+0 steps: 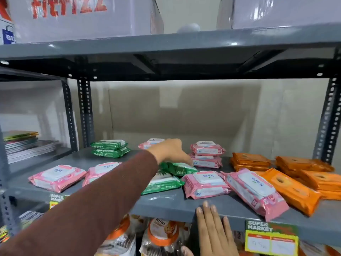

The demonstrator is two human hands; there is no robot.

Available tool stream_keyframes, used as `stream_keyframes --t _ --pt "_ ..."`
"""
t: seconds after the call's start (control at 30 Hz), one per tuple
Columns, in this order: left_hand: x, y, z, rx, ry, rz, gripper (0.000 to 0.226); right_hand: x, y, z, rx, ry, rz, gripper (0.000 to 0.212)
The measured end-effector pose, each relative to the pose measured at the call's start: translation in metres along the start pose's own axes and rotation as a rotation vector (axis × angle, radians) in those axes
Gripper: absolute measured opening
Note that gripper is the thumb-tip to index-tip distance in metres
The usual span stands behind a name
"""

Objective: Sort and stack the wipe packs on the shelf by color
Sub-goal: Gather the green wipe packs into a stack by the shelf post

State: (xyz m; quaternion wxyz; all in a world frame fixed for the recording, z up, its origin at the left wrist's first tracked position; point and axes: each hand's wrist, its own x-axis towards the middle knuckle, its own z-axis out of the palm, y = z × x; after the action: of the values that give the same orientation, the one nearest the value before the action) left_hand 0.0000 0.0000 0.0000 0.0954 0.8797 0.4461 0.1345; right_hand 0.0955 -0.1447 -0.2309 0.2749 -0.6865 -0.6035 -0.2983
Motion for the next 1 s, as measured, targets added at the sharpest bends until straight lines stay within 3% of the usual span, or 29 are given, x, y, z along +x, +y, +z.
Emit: stream_keyframes --t 0.07,0.13,0.27,0.33,0.43,0.47,0.5,0.53,0.57,0.6,0.73,0.83,1.0 --pt "0.011 0.013 0.0 0.136 -0.186 -0.061 0.082 0.01 0.003 -0.005 0.0 -0.04 0.037 0.085" --pt "0.019 0.015 0.005 0.178 -0.234 -0.092 0.081 0.009 0.005 -0.01 -0.046 -0.127 0.028 0.086" --pt "0.031 -0.002 0.016 0.136 -0.187 -0.122 0.096 -0.003 -0.001 -0.02 0.021 -0.027 0.014 0.086" --pt "0.032 -0.013 0.016 0.111 -0.197 -0.108 0.102 -0.004 -0.009 -0.026 0.071 -0.053 0.034 0.083" --pt "0.039 -0.036 0.018 0.041 -0.145 -0.012 0.061 0.004 -0.023 -0.027 0.06 -0.027 0.083 0.075" --pt "0.041 -0.045 0.017 0.023 -0.121 0.023 0.058 0.004 -0.028 -0.027 0.172 -0.039 0.139 0.071" --pt "0.04 -0.053 0.016 0.013 -0.086 0.067 0.061 0.007 -0.031 -0.02 0.249 0.01 0.143 0.084" --pt "0.037 -0.062 0.013 0.011 -0.06 0.117 0.074 0.01 -0.042 -0.017 0.271 -0.042 0.091 0.096" --pt "0.033 -0.074 0.006 0.02 -0.017 0.186 0.089 0.016 -0.052 -0.013 0.18 -0.019 0.065 0.07" --pt "0.028 -0.087 -0.001 0.019 0.024 0.236 0.094 0.028 -0.065 -0.007 0.077 0.034 0.038 0.074" --pt "0.002 -0.149 -0.036 -0.024 0.107 0.359 0.075 0.051 -0.099 0.003 0.066 0.131 -0.02 0.062" --pt "-0.006 -0.215 -0.06 -0.039 0.101 0.324 0.075 0.071 -0.125 0.017 0.079 0.118 -0.053 0.063" --pt "-0.009 -0.306 -0.086 -0.068 0.072 0.184 0.08 0.077 -0.139 0.032 0.069 0.066 0.094 0.069"
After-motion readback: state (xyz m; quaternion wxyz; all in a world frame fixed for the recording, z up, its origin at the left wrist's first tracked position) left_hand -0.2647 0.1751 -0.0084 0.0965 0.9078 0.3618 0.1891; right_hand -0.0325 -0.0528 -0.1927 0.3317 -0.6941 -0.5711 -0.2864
